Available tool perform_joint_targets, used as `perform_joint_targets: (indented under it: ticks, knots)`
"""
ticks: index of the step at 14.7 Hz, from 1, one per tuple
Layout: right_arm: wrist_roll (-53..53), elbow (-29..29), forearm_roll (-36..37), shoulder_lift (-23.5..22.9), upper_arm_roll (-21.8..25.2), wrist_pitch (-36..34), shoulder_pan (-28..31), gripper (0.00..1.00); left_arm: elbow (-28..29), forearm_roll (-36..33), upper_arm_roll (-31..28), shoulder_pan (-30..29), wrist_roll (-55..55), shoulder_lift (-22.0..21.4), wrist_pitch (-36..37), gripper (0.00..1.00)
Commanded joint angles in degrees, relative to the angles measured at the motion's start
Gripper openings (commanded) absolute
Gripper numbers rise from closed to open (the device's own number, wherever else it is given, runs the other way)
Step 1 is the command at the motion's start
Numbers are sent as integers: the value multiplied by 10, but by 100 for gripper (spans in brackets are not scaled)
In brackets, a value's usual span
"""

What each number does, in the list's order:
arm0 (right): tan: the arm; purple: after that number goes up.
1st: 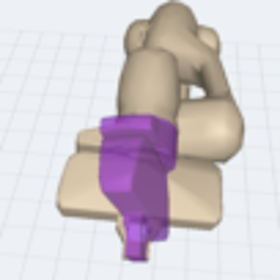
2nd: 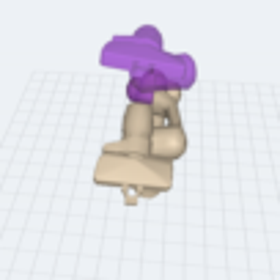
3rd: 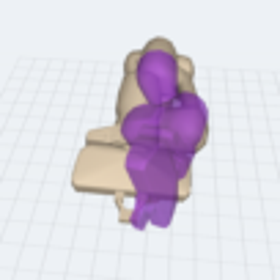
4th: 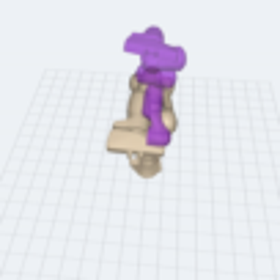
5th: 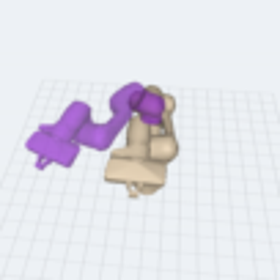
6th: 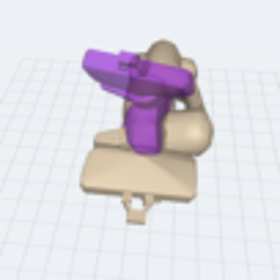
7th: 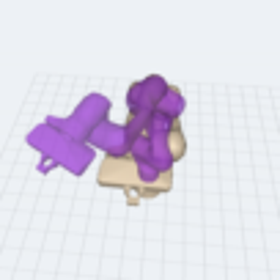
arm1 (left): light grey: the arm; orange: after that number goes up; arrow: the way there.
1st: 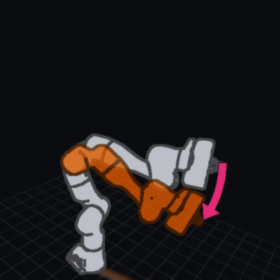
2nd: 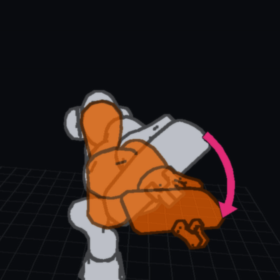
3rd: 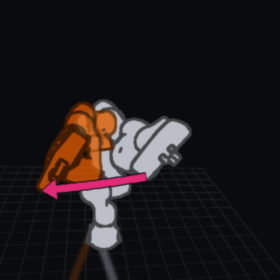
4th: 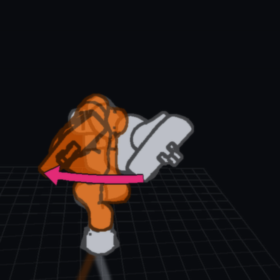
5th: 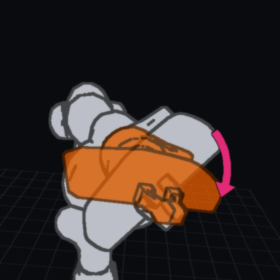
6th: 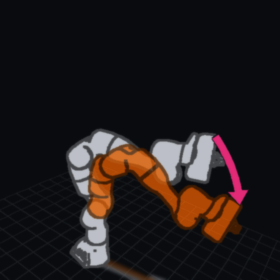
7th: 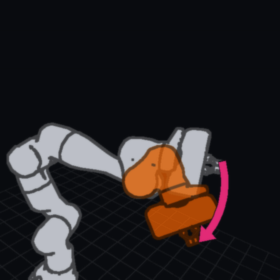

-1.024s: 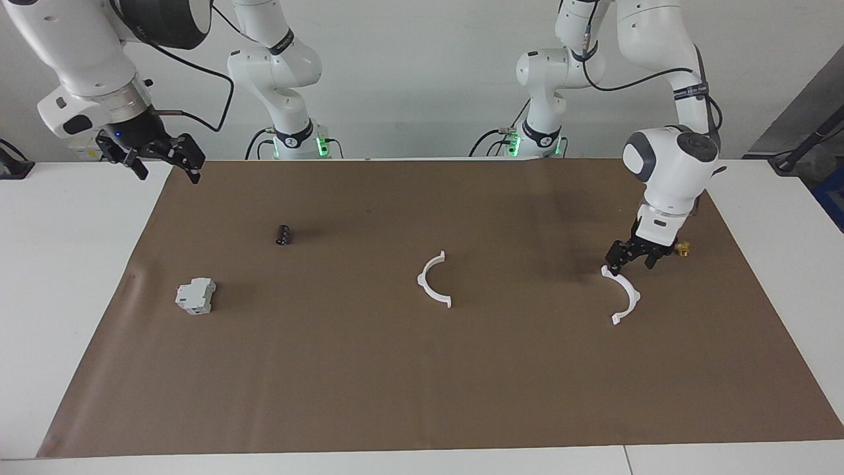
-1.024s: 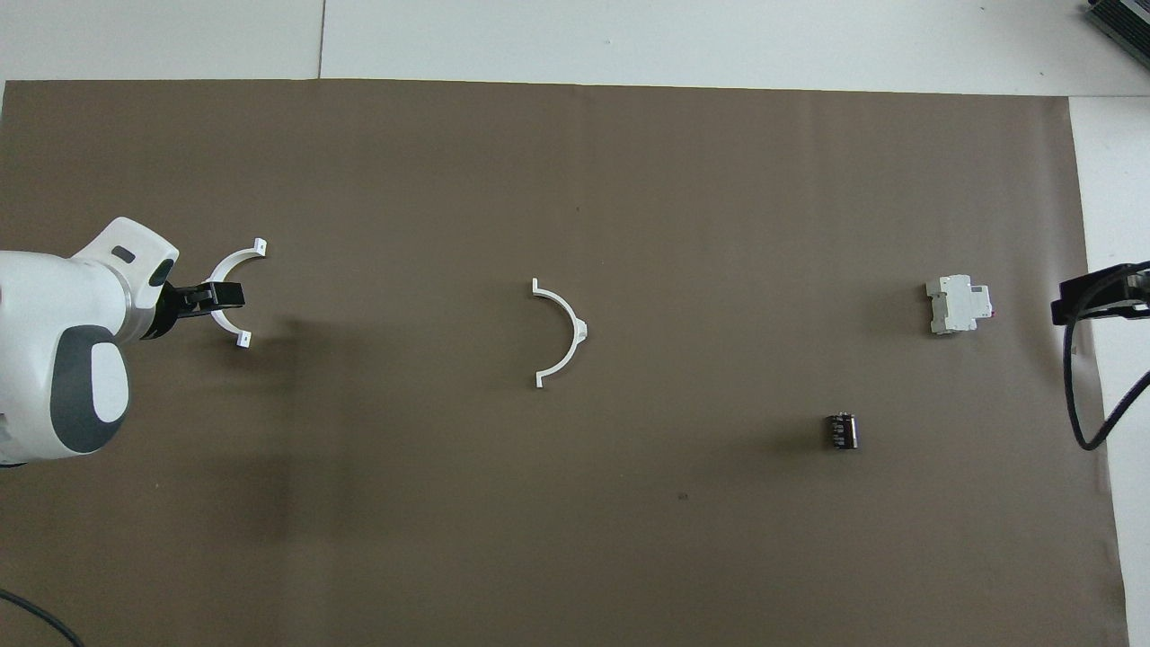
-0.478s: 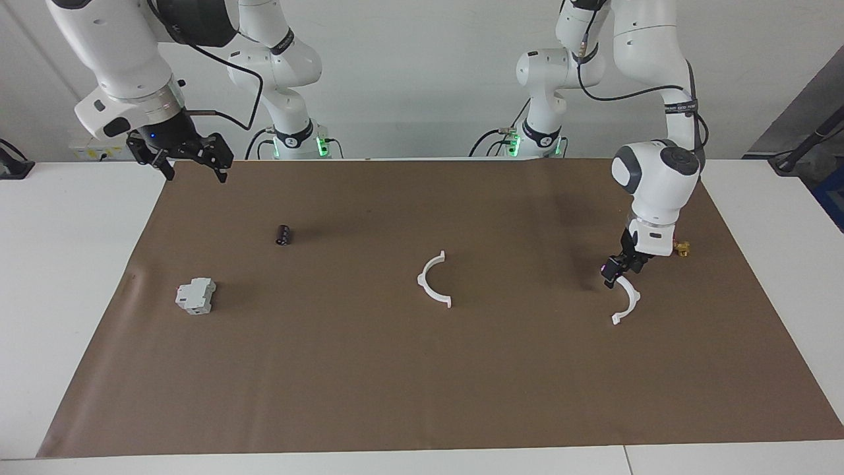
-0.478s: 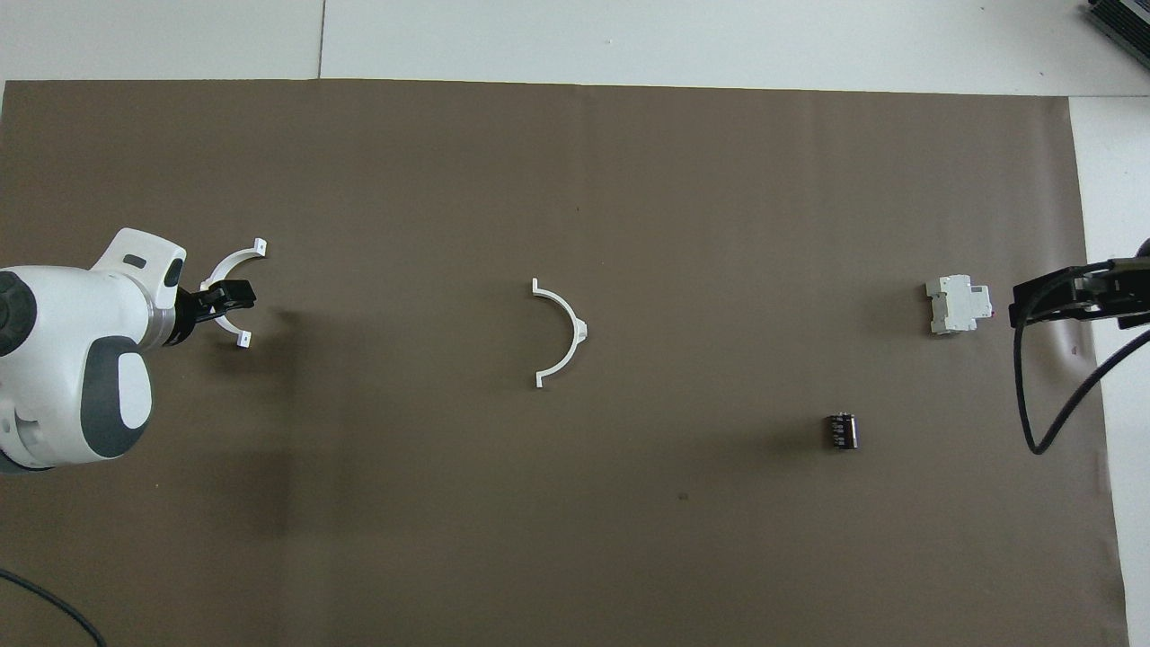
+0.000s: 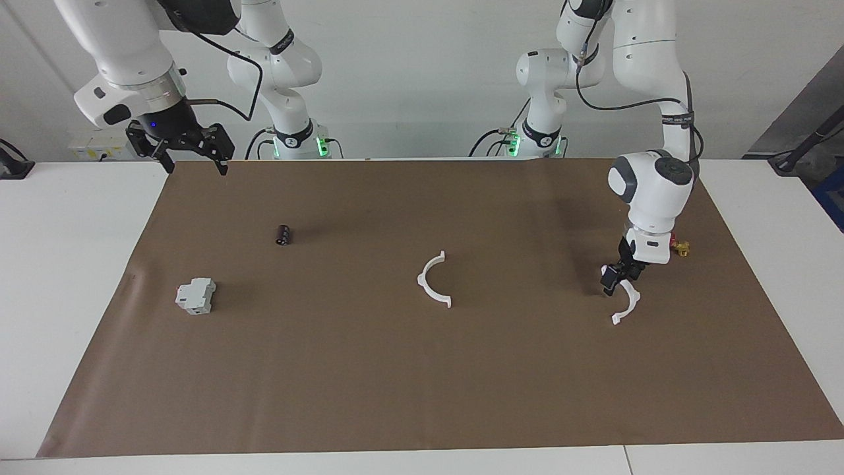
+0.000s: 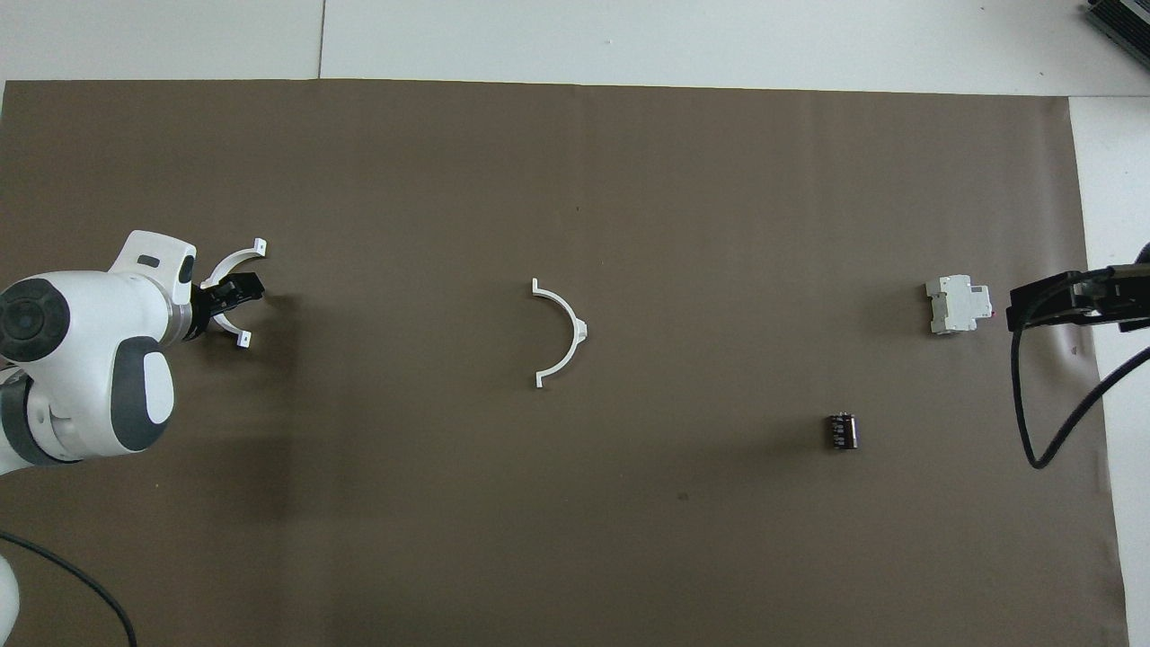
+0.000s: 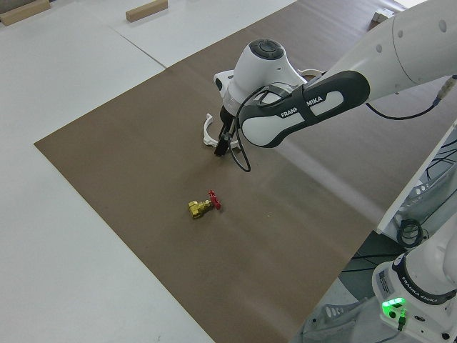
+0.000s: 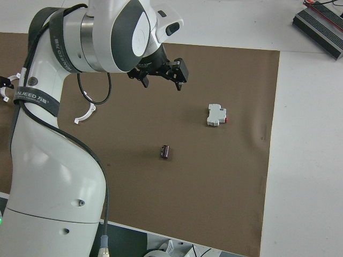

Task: Assemble drain pipe with both arms
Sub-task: 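Lower the left gripper onto the other white clamp half and grasp it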

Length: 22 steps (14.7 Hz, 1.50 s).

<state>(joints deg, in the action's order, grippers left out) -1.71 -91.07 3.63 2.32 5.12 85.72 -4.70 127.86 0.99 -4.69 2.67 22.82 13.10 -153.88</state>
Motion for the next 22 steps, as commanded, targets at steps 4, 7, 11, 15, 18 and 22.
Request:
perform_joint_targets:
  ticks: [4,7,11,15,18,22]
  knots:
    - [0,35,-3,0,31,-46,-38,100,-18,1,-2,5,-6,3,43,100]
    - [1,42,-41,-5,53,-54,-42,100,-49,1,-1,6,-11,-2,155,100]
    - [4,31,-37,-3,56,-39,-46,100,-99,5,-1,0,-58,4,210,100]
    - [3,19,-31,0,55,-25,-48,100,-95,34,-1,0,-59,32,134,100]
    - [3,14,-26,3,55,-22,-48,100,-104,34,-1,-4,-61,41,142,100]
    - [4,15,-37,3,56,-24,-32,100,-139,33,-1,-5,-69,47,180,100]
